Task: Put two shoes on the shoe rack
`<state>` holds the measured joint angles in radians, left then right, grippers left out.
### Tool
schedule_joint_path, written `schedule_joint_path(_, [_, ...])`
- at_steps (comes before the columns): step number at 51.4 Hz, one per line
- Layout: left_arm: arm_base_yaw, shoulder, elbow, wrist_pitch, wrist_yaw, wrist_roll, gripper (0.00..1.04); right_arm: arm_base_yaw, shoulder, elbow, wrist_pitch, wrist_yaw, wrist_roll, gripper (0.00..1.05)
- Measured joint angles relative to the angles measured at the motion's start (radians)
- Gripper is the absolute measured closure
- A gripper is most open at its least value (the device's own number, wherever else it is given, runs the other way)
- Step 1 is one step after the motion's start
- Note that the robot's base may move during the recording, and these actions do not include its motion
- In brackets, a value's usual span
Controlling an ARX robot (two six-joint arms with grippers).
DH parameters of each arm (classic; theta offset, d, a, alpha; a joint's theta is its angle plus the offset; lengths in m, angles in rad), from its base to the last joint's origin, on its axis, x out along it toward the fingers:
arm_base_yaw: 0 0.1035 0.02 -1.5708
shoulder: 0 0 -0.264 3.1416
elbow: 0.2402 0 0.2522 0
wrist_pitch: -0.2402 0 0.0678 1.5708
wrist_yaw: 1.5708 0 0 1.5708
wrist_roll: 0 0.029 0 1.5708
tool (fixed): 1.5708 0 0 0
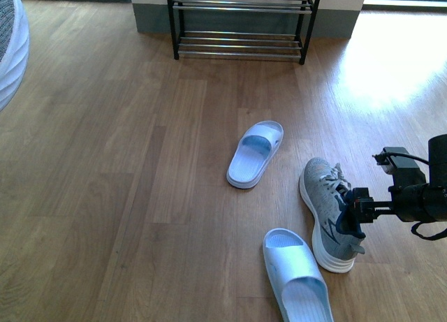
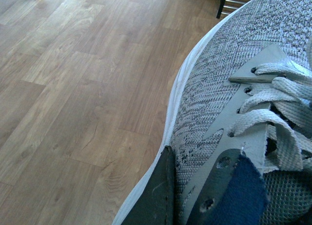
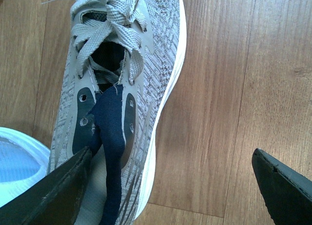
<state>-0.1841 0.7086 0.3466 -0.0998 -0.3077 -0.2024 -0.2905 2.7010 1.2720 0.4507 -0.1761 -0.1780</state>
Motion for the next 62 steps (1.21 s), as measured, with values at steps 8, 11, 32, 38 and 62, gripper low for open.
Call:
schedule_joint_path(8, [0.0,0.0,0.0,0.0,0.0,0.0,1.03,0.0,-0.005,-0.002,0.0,0.004,-0.004,0.09])
schedule_joint_path(11, [0.0,0.0,0.0,0.0,0.0,0.0,1.03,0.0,-0.005,-0.001,0.0,0.01,-0.004,0.09])
schedule_joint_path(32, [0.0,0.0,0.0,0.0,0.0,0.0,1.03,0.035,0.113,0.09,0.058,0.071,0.008,0.24])
schedule_joint_path(38, [0.0,0.0,0.0,0.0,0.0,0.0,1.03,0.037,0.135,0.098,0.065,0.079,0.01,0.4])
schedule_joint_path(62, [0.0,0.0,0.0,0.0,0.0,0.0,1.03,0.038,0.071,-0.002,0.146,0.098,-0.005,1.03])
